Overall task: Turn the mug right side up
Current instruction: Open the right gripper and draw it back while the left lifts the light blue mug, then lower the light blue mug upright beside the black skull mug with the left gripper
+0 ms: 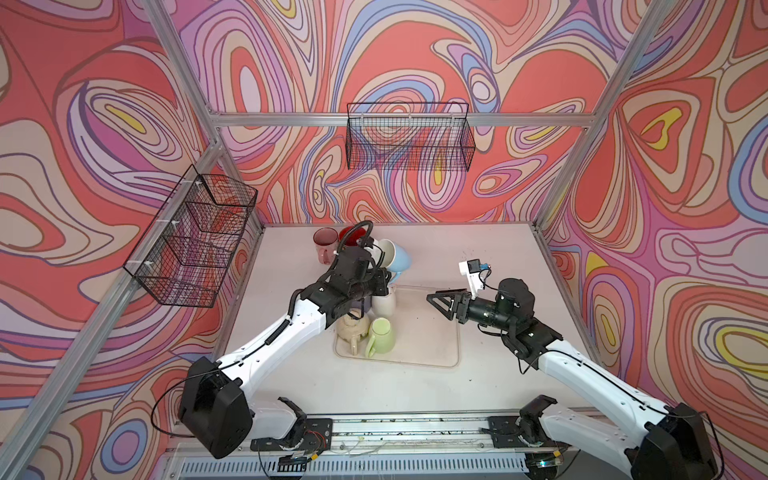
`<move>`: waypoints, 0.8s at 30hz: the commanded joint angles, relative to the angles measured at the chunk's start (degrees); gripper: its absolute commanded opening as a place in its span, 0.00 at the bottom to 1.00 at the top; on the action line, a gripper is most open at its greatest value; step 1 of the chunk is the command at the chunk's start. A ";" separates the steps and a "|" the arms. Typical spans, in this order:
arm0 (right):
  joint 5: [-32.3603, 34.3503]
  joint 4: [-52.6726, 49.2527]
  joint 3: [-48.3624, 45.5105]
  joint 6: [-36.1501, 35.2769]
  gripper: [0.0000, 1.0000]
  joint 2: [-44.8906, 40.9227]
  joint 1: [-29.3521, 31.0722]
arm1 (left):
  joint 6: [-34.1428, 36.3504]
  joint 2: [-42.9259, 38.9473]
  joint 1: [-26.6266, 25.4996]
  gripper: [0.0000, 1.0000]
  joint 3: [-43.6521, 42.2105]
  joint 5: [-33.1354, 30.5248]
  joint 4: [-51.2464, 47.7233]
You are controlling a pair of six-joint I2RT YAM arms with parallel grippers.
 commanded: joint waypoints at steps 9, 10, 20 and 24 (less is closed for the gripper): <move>2.23 4.49 -2.57 -4.35 0.84 4.40 0.18 | 12.00 12.14 0.18 0.00 20.45 -10.51 -14.88; 2.23 4.70 -2.77 -4.72 0.85 4.71 0.18 | 12.37 13.30 0.27 0.00 21.79 -10.58 -15.42; 2.97 5.34 -4.61 -6.33 0.89 7.16 0.19 | 14.36 25.65 1.04 0.00 32.96 -11.26 -18.71; 2.84 5.56 -4.83 -6.33 0.89 7.24 0.18 | 15.37 30.97 1.71 0.00 37.66 -12.61 -20.25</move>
